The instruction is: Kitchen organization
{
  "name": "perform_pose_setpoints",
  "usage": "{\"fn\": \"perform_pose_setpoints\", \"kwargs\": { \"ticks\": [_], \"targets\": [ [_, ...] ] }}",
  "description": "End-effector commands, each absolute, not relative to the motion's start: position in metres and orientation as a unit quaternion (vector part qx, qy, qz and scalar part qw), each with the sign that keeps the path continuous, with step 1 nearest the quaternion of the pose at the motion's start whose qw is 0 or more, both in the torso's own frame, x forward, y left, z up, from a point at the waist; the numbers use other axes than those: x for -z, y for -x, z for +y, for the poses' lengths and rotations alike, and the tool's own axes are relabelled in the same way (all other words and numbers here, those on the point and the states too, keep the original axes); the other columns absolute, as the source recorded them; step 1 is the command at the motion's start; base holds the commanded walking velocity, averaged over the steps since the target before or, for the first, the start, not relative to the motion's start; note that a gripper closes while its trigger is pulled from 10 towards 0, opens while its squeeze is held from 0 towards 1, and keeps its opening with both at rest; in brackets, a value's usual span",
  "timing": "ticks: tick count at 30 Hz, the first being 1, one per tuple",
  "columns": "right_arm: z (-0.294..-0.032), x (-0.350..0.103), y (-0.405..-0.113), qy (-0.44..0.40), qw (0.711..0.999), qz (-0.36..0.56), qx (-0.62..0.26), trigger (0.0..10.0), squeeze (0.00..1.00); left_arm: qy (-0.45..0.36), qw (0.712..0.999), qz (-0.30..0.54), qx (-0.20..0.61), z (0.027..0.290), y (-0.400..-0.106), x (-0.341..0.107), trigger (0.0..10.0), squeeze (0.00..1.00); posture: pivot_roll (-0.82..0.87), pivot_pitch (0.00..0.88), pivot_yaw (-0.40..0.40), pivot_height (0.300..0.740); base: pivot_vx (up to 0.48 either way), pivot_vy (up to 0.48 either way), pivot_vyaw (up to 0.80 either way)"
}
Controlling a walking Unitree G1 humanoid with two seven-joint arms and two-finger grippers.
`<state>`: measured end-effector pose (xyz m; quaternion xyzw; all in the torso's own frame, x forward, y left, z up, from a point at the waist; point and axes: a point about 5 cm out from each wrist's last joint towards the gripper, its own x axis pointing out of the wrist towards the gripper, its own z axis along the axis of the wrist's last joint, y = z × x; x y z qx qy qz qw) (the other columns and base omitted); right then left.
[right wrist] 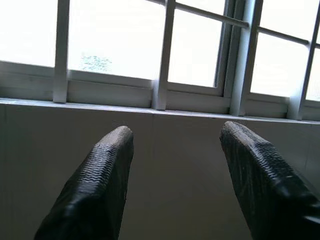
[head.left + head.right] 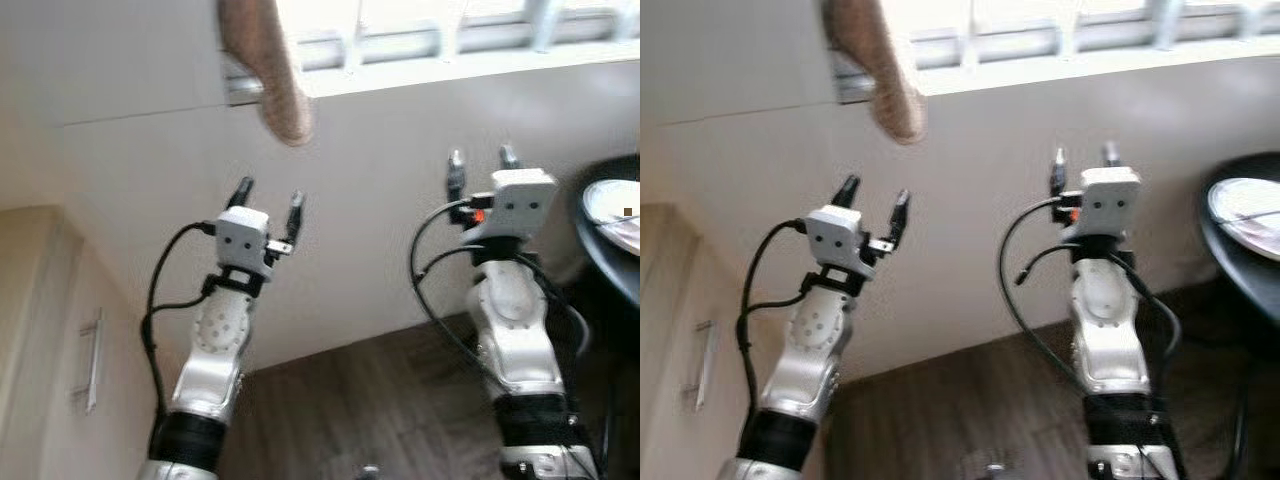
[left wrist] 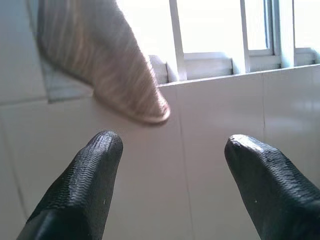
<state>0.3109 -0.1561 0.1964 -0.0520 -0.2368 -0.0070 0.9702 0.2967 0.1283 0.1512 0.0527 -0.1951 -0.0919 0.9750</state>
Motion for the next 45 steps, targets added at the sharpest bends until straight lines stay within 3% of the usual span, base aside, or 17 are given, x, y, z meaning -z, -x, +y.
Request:
{"fn": "perform_pose_setpoints", "kwargs": {
  "ticks": [1,15,27,34,45],
  "targets": [
    [-0.1628,-0.1987,-0.3105,0.057,0.969,-0.240,0.018,10.0,0.00,-0.047,0.973,-0.201,0.104,0.1197,-0.2966,-0.1539,10.0,0.00,-0.09,0.000,0.024,0.740,0.000,-0.480,-0.80],
    [-0.1637,-0.1990,-0.3111,0.065,0.968,-0.240,0.021,10.0,0.00,-0.047,0.973,-0.202,0.103,0.1189,-0.2968,-0.1539,10.0,0.00,-0.09,0.000,0.024,0.740,0.000,-0.480,-0.80],
    [-0.1633,-0.1948,-0.3130,0.073,0.972,-0.224,0.023,10.0,0.00,-0.047,0.973,-0.200,0.103,0.1190,-0.2966,-0.1535,10.0,0.00,-0.09,0.000,0.023,0.740,0.000,-0.080,0.00],
    [-0.1633,-0.1931,-0.3142,0.071,0.973,-0.218,0.026,10.0,0.00,-0.049,0.973,-0.199,0.103,0.1188,-0.2971,-0.1533,10.0,0.00,-0.09,0.000,0.024,0.740,0.000,-0.456,0.00],
    [-0.1647,-0.1899,-0.3165,0.058,0.977,-0.203,0.033,10.0,0.00,-0.053,0.974,-0.194,0.104,0.1188,-0.2979,-0.1521,10.0,0.00,-0.09,0.000,0.025,0.740,0.000,0.000,0.00]
  ]
}}
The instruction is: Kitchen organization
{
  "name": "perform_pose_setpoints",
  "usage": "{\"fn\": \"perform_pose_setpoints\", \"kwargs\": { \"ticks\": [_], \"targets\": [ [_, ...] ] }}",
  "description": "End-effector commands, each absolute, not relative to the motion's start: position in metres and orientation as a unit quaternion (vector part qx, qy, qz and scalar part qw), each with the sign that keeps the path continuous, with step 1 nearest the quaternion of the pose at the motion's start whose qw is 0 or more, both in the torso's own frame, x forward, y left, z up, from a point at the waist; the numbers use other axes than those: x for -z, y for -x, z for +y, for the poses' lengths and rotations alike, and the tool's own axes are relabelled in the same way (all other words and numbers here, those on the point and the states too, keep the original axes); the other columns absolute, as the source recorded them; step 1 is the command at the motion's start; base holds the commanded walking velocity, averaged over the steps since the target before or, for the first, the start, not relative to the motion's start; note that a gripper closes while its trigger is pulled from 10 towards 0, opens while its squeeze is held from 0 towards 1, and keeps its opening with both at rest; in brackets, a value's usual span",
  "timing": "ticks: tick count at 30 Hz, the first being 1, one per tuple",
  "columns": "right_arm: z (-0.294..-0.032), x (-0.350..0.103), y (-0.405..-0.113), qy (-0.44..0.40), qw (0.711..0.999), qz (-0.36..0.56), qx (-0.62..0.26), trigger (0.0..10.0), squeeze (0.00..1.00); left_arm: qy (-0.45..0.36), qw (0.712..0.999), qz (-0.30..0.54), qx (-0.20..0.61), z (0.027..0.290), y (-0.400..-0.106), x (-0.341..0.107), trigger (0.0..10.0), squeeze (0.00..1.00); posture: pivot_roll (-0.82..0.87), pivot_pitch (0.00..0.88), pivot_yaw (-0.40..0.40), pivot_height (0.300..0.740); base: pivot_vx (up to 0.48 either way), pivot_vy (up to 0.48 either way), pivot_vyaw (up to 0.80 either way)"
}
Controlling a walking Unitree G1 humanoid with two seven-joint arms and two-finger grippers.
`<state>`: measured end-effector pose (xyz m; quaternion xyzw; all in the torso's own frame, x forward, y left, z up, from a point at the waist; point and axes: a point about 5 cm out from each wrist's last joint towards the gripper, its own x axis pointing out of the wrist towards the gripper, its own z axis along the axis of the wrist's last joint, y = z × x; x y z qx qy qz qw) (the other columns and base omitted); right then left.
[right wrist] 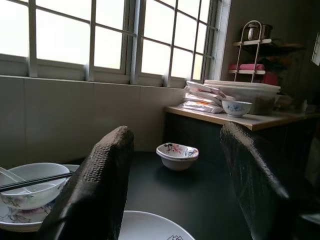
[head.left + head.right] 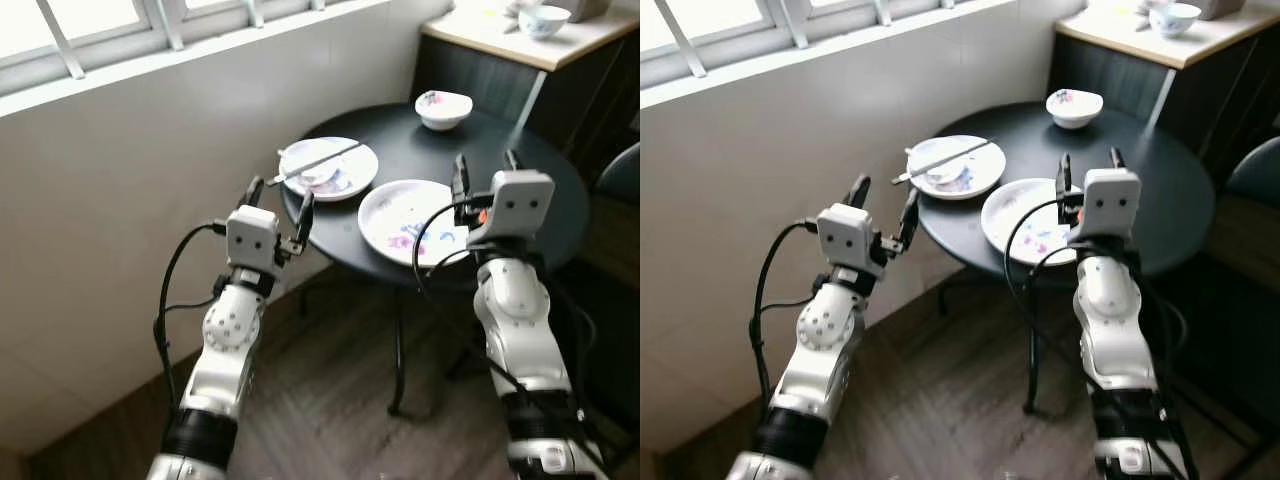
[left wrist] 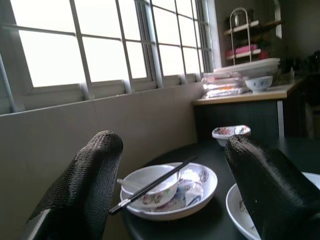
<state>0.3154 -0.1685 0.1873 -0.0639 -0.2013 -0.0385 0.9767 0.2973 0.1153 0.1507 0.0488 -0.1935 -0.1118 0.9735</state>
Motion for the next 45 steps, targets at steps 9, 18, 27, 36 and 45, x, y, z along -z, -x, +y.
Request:
{"fn": "perform_pose_setpoints", "kwargs": {
  "ticks": [9,18,27,36,45],
  "targets": [
    [-0.166,-0.189,-0.318,0.058,0.978,-0.198,0.037,10.0,0.00,-0.055,0.974,-0.192,0.103,0.119,-0.298,-0.151,10.0,0.00,-0.09,0.000,0.023,0.740,0.206,0.000,0.00],
    [-0.167,-0.185,-0.319,0.061,0.980,-0.187,0.043,10.0,0.00,-0.055,0.975,-0.191,0.102,0.120,-0.298,-0.151,10.0,0.00,-0.09,0.000,0.023,0.740,0.385,0.000,0.00],
    [-0.171,-0.183,-0.320,0.062,0.981,-0.177,0.057,10.0,0.00,-0.052,0.975,-0.193,0.101,0.119,-0.298,-0.151,10.0,0.00,-0.09,0.000,0.023,0.740,0.114,0.000,0.00],
    [-0.175,-0.177,-0.322,0.031,0.985,-0.153,0.071,10.0,0.00,-0.055,0.975,-0.188,0.102,0.119,-0.298,-0.149,10.0,0.00,-0.09,0.000,0.022,0.740,0.000,0.000,0.00],
    [-0.185,-0.151,-0.328,-0.010,0.994,-0.058,0.089,10.0,0.00,-0.056,0.976,-0.184,0.101,0.119,-0.298,-0.148,10.0,0.00,-0.09,0.000,0.024,0.740,0.000,0.000,-0.44]
  ]
}}
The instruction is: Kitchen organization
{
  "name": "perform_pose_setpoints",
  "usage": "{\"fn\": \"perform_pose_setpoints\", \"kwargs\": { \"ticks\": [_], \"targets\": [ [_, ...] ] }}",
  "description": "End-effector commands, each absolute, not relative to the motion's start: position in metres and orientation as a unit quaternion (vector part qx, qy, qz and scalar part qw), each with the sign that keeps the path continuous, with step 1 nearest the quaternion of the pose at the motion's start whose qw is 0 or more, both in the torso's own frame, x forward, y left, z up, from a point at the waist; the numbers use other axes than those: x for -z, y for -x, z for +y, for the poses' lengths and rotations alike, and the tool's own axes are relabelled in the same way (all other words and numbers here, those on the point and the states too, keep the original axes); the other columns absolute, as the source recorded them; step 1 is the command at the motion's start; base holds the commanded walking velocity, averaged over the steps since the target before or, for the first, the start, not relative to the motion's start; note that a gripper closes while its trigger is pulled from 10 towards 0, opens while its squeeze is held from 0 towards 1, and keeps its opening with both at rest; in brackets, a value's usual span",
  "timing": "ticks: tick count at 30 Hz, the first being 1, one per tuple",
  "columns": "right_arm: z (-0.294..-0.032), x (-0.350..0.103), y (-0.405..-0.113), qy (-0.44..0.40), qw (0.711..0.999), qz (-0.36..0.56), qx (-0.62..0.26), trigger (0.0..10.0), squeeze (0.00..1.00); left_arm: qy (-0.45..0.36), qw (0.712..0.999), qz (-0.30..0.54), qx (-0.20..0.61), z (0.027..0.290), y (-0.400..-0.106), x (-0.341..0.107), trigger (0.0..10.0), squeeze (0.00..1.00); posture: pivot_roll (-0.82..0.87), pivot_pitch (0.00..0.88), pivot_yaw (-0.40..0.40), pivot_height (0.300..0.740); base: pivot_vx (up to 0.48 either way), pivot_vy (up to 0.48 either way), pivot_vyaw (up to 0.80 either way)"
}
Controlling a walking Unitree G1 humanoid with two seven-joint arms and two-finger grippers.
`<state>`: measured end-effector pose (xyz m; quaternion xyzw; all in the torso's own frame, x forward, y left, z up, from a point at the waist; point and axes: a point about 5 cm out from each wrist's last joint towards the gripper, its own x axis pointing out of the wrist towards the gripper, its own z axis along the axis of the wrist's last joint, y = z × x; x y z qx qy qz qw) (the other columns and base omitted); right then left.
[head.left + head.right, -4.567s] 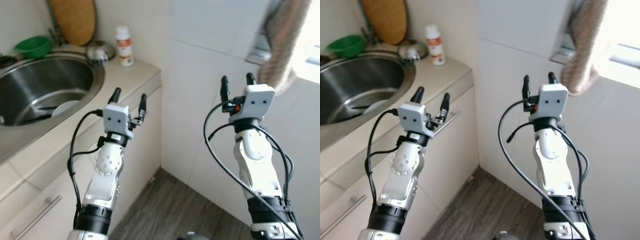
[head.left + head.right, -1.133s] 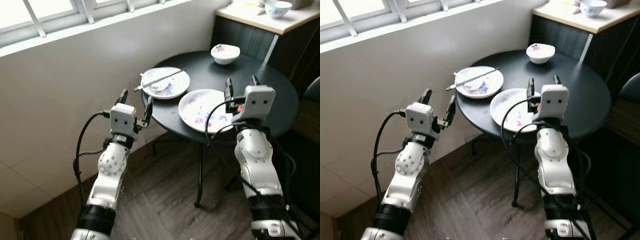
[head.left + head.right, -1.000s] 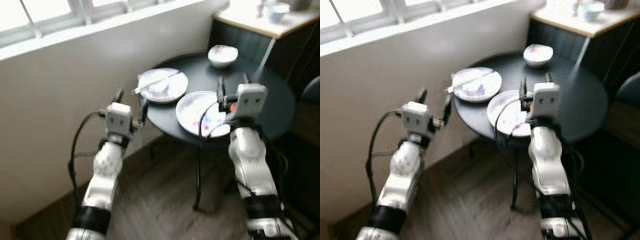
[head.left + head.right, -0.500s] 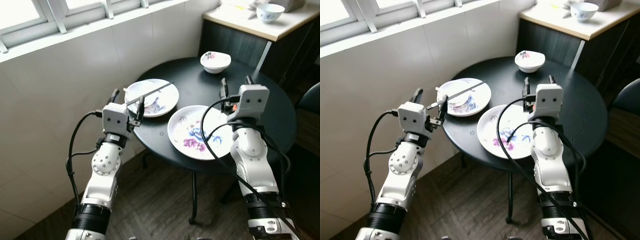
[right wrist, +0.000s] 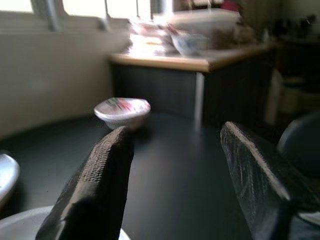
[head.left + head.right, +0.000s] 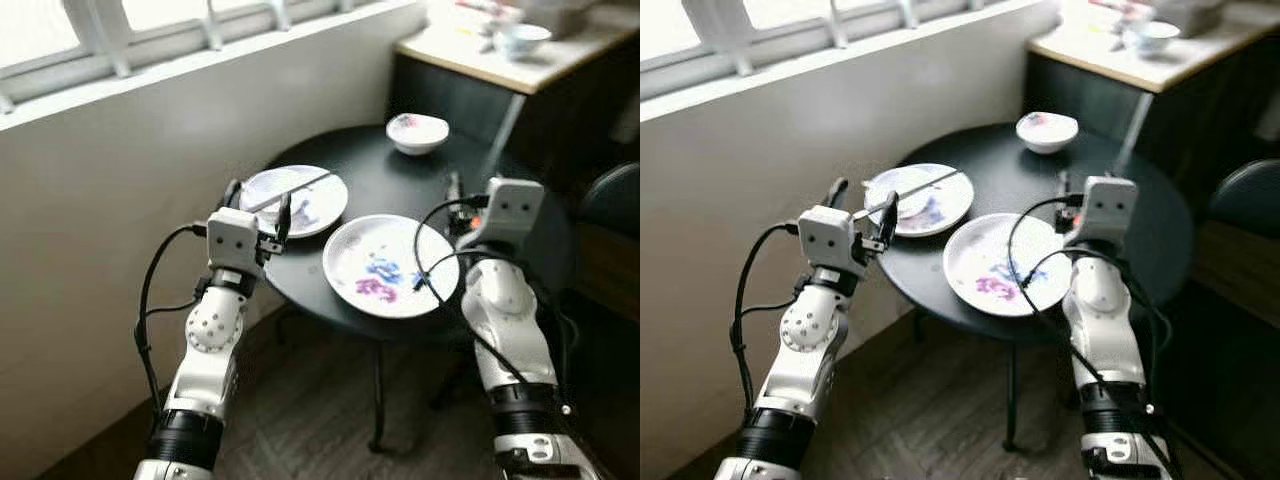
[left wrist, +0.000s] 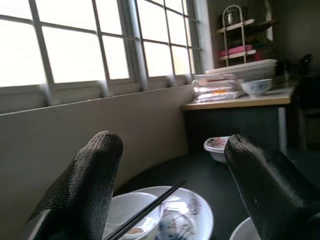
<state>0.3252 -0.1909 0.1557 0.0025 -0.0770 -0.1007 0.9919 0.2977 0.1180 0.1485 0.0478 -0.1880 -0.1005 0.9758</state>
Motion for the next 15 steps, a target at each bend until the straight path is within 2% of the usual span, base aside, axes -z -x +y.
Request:
{"fn": "perform_pose_setpoints", "kwargs": {
  "ticks": [1,4,10,15],
  "targets": [
    [-0.184,-0.148,-0.328,-0.018,0.995,-0.046,0.086,10.0,0.00,-0.056,0.976,-0.184,0.101,0.119,-0.298,-0.147,10.0,0.00,-0.09,0.000,0.024,0.740,0.000,0.000,0.00],
    [-0.182,-0.134,-0.327,-0.043,0.996,0.003,0.084,10.0,0.00,-0.057,0.976,-0.183,0.101,0.119,-0.299,-0.147,10.0,0.00,-0.09,0.000,0.023,0.740,0.000,0.000,0.00],
    [-0.178,-0.107,-0.328,-0.148,0.981,0.102,0.066,10.0,0.00,-0.058,0.977,-0.180,0.098,0.120,-0.300,-0.147,10.0,0.00,-0.09,0.000,0.023,0.740,0.000,0.000,0.00],
    [-0.178,-0.105,-0.327,-0.150,0.980,0.107,0.075,10.0,0.00,-0.059,0.977,-0.180,0.097,0.121,-0.300,-0.148,10.0,0.00,-0.09,0.000,0.023,0.740,0.000,0.000,0.00]
  ]
}}
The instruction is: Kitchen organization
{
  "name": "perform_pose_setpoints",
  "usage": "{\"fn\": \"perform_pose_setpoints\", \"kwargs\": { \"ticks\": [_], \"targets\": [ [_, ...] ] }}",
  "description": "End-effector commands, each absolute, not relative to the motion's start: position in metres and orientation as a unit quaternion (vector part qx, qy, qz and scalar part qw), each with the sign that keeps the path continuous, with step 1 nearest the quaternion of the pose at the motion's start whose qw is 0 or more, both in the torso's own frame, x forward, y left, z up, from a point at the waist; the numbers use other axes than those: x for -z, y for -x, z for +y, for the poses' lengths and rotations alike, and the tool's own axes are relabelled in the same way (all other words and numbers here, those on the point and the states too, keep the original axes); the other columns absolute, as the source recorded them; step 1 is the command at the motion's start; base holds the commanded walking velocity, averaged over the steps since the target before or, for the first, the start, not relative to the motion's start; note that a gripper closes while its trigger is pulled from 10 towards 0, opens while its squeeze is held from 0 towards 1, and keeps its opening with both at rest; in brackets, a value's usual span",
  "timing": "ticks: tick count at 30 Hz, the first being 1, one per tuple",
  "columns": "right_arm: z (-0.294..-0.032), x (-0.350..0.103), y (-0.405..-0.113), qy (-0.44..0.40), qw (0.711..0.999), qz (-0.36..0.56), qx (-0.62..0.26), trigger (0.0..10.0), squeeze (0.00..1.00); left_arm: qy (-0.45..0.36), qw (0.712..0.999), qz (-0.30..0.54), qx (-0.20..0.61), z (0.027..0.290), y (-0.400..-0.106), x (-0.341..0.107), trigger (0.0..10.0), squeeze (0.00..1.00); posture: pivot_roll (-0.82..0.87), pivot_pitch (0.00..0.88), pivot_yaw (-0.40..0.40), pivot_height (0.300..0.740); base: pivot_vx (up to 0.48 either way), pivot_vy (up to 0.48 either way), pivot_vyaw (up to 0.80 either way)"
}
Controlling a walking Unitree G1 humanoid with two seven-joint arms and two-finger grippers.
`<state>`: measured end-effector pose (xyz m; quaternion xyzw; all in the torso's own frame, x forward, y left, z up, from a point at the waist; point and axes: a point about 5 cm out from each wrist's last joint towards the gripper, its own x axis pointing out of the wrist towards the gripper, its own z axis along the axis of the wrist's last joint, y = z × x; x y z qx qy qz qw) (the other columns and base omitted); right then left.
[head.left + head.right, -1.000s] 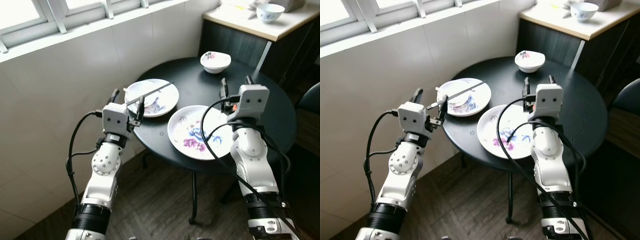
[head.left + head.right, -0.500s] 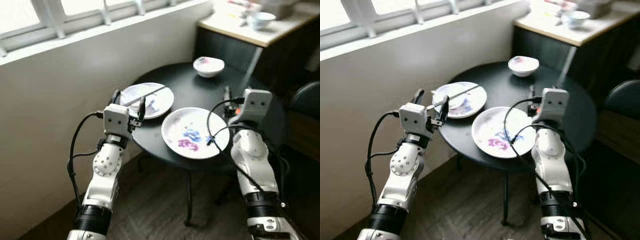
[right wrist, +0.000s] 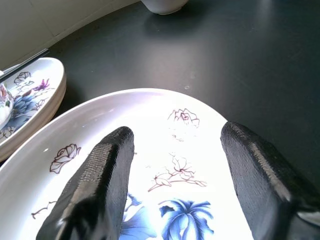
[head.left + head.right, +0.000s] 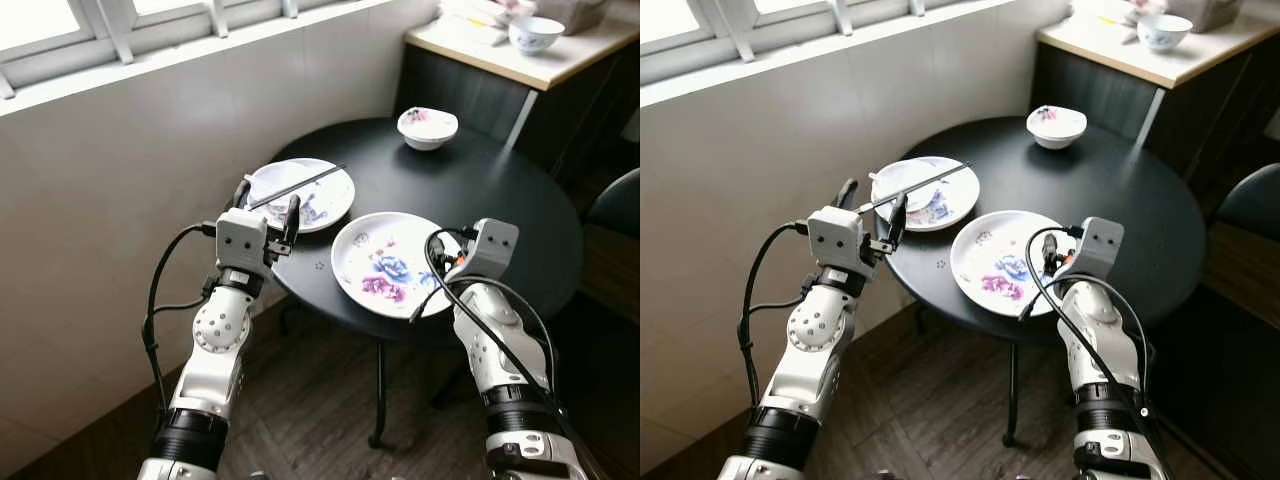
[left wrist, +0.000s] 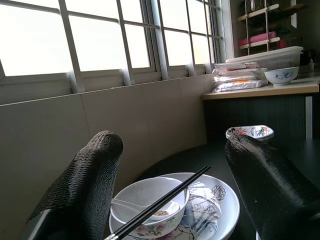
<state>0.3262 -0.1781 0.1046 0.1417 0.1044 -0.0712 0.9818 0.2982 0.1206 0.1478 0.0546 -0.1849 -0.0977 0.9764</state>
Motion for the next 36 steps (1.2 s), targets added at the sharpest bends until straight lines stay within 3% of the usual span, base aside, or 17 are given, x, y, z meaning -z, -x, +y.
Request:
{"fn": "perform_pose_setpoints", "kwargs": {
  "ticks": [1,12,23,36],
  "targets": [
    [-0.178,-0.105,-0.327,-0.150,0.980,0.107,0.075,10.0,0.00,-0.059,0.977,-0.180,0.097,0.121,-0.300,-0.148,10.0,0.00,-0.09,0.000,0.023,0.740,0.000,0.000,0.00],
    [-0.195,-0.102,-0.326,-0.128,0.976,0.132,0.120,10.0,0.00,-0.062,0.977,-0.177,0.098,0.121,-0.300,-0.147,10.0,0.00,-0.09,0.000,0.026,0.740,0.000,0.000,0.00],
    [-0.193,-0.086,-0.321,-0.107,0.970,0.187,0.113,10.0,0.00,-0.063,0.978,-0.174,0.098,0.121,-0.300,-0.146,10.0,0.00,-0.09,0.000,0.027,0.740,0.000,0.000,0.00],
    [-0.190,-0.075,-0.320,-0.149,0.957,0.229,0.103,10.0,0.00,-0.064,0.978,-0.172,0.097,0.120,-0.301,-0.146,10.0,0.00,-0.09,0.000,0.025,0.740,0.000,0.000,0.00]
  ]
}}
